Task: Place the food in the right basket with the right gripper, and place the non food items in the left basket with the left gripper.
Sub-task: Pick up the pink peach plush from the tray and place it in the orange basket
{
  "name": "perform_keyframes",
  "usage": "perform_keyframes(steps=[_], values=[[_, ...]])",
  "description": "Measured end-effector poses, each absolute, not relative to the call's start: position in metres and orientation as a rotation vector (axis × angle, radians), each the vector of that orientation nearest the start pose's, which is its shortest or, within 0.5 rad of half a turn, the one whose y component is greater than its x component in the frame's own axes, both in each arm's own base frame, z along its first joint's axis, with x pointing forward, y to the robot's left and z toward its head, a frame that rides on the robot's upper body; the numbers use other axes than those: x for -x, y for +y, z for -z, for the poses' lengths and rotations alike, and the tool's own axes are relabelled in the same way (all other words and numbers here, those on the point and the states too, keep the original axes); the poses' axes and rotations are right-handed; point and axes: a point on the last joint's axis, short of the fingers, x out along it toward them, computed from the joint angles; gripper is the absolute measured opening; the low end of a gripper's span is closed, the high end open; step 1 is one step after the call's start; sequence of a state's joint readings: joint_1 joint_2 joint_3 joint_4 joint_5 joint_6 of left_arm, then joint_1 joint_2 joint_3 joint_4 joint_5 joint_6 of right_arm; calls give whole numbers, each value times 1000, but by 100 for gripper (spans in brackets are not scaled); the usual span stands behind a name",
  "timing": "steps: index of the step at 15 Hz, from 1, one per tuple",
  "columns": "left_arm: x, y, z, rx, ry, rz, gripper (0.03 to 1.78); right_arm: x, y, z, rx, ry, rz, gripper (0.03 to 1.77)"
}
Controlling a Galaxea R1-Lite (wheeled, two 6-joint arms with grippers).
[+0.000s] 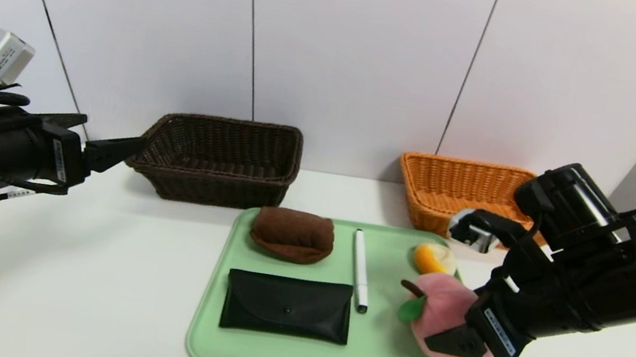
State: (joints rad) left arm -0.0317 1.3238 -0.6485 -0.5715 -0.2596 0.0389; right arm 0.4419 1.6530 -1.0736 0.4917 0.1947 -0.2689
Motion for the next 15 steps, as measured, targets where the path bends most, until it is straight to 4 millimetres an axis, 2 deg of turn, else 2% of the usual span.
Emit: perform_keyframes(steps=[6, 7, 9, 11, 15], values=[[-209, -12, -226, -26, 98, 292, 169, -245, 120, -149, 387, 967, -692, 171], [-209, -12, -226, -26, 98, 292, 169, -245, 120, -146, 388, 971, -691, 162], [-209, -12, -226, -26, 99, 290, 169, -245, 120, -143, 390, 982, -691, 131], [-208, -12, -225, -26, 101, 290, 169, -245, 120, -143, 391, 985, -691, 109], [-205, -12, -223, -24, 105, 290, 169, -244, 120, -145, 389, 980, -693, 82]])
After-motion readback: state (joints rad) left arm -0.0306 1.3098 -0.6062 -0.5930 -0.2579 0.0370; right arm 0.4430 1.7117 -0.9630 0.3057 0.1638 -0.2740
